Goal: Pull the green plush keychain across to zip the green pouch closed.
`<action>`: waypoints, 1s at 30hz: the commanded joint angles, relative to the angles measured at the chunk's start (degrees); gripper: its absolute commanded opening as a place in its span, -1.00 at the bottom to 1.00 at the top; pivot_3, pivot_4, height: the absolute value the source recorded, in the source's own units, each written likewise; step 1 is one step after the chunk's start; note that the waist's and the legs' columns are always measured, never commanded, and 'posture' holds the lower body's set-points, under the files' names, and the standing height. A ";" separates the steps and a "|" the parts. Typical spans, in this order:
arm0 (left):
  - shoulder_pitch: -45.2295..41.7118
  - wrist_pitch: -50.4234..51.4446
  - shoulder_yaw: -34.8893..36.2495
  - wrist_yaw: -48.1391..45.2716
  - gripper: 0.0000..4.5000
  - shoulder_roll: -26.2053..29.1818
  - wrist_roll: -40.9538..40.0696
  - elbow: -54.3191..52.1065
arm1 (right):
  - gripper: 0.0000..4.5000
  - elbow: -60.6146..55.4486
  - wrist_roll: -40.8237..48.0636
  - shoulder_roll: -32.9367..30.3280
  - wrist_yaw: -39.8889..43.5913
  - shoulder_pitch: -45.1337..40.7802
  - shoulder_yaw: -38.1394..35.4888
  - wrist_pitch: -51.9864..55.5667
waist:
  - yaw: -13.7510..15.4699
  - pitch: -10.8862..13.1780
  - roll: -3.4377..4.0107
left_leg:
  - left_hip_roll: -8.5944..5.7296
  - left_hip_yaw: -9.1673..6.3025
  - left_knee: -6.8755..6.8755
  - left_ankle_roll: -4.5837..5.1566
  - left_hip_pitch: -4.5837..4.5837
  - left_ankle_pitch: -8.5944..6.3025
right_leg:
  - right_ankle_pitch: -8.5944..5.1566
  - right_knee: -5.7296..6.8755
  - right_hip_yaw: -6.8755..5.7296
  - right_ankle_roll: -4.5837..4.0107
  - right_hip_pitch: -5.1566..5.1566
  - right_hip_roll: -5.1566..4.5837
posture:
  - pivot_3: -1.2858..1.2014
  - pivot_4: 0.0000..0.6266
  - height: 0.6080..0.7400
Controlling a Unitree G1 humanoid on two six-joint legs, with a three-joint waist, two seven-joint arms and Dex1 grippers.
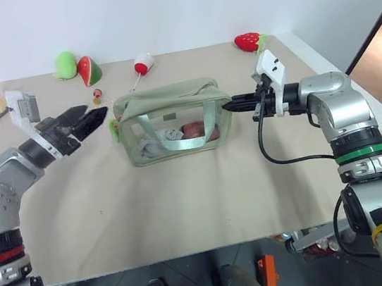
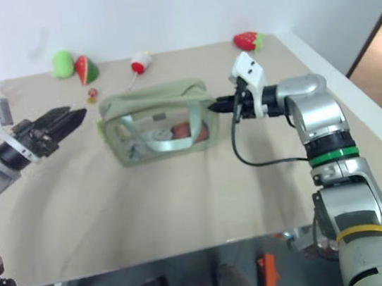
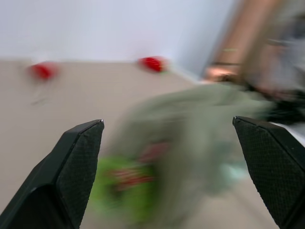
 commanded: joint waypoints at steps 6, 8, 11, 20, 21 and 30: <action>-2.01 -7.37 -4.88 -1.14 1.00 1.69 13.74 14.71 | -0.99 -2.85 1.07 -0.11 -1.99 1.06 -1.26 0.15 | 0.04 0.00 -0.03 | 0.00 0.00 -0.04 -0.01 -0.12 -0.01 | -0.01 -0.02 0.00 0.01 -0.08 -0.01 | 0.03 -0.52 1.00; -1.86 -8.11 -5.86 -3.34 1.00 1.70 15.08 15.62 | -0.99 -3.59 1.30 -0.31 -2.29 1.55 -1.39 0.50 | 0.05 0.00 -0.04 | 0.00 0.01 -0.04 -0.02 -0.11 -0.01 | -0.01 -0.02 0.00 0.01 -0.08 -0.02 | 0.03 -0.52 1.00; -1.54 -8.21 -6.52 -6.41 1.00 1.37 15.52 15.34 | -0.99 -4.40 1.33 -0.57 -2.69 2.30 -1.41 0.84 | 0.02 -0.01 -0.04 | 0.01 0.01 -0.04 -0.02 -0.09 -0.01 | 0.00 -0.01 -0.01 0.00 -0.07 -0.01 | 0.03 -0.52 1.00; -1.66 -4.67 -6.45 -10.78 1.00 -0.30 14.19 12.86 | -0.99 -6.15 1.87 -0.77 -3.63 3.49 -1.60 1.80 | 0.03 -0.01 -0.04 | 0.01 0.00 -0.04 -0.02 -0.06 -0.01 | 0.01 0.00 -0.01 -0.01 -0.06 -0.01 | 0.03 -0.52 1.00; -2.24 -4.47 -6.37 -10.60 1.00 -0.76 14.08 13.41 | -0.99 -6.30 1.91 -0.75 -3.74 3.60 -1.63 1.84 | 0.03 -0.01 -0.04 | 0.01 0.00 -0.04 -0.02 -0.07 -0.01 | 0.01 0.01 -0.01 -0.01 -0.06 -0.01 | 0.03 -0.52 1.00; -8.31 -6.37 -7.37 -9.40 1.00 -4.97 16.34 20.89 | -0.99 -8.05 2.56 -0.59 -4.64 4.79 -1.80 2.56 | 0.08 -0.02 -0.06 | 0.00 0.00 0.00 -0.01 -0.06 0.00 | 0.03 0.01 -0.01 0.02 -0.02 -0.01 | 0.03 -0.52 1.00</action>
